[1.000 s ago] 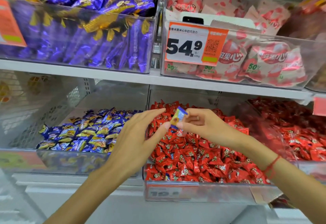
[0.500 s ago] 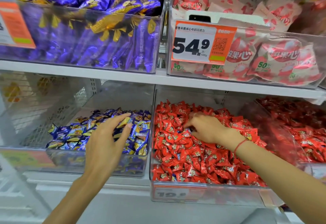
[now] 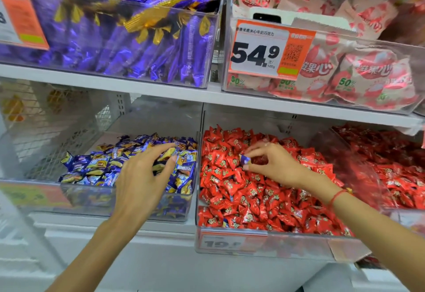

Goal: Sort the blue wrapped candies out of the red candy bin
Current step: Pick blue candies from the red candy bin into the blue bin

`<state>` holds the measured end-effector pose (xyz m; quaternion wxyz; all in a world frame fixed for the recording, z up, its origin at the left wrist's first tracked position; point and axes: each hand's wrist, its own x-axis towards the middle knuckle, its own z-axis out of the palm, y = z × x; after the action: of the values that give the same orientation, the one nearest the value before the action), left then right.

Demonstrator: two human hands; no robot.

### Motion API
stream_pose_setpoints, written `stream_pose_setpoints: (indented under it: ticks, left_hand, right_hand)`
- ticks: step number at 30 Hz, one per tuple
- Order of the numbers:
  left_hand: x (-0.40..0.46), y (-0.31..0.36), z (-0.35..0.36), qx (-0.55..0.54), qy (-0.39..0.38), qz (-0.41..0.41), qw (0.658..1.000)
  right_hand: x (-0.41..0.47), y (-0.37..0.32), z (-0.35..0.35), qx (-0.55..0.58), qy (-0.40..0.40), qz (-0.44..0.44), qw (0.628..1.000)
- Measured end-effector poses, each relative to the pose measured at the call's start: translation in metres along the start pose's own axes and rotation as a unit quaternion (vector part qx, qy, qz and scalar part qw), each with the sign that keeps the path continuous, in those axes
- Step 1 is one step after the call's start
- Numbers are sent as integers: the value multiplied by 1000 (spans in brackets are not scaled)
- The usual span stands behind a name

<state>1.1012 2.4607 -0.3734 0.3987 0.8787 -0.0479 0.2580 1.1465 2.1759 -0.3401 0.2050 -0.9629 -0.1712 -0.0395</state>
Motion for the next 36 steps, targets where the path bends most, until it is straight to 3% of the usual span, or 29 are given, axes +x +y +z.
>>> stream_pose_setpoints:
  ticks: [3,6,10,15,17,20,23,27,32,36]
  left_hand:
    - [1,-3,5,33,-15,18,999]
    - [0,11,3,38,-3,70,997]
    - [-6,49,2,-72,-6,121,990]
    - [-11,54,4,-198,15,72,978]
    - [-8,44,1,-194,48,54,978]
    - [-3,24,-1,-121,52,35,991]
    - [0,5,2,-39,-17,20,999]
    - [-2,-1,13,36,-108,51,992]
    - [-4,4,18,36,-99,58,993]
    - [0,11,17,44,-60,76,994]
  right_hand:
    - [-20,-15,-8,177,5,8,984]
    - [-33,-43,-12,327,10,42,944]
    - [-40,-91,2,431,9,50,901]
    - [-37,-116,13,484,28,16,875]
    - [-37,-111,8,444,18,4,896]
    - [-27,-75,-9,314,71,34,946]
    - [-12,-22,-24,121,109,119,979]
    - [9,22,-12,-112,39,188,975]
    - [24,7,26,-195,-64,198,959]
    - [5,-21,30,-174,-128,149,965]
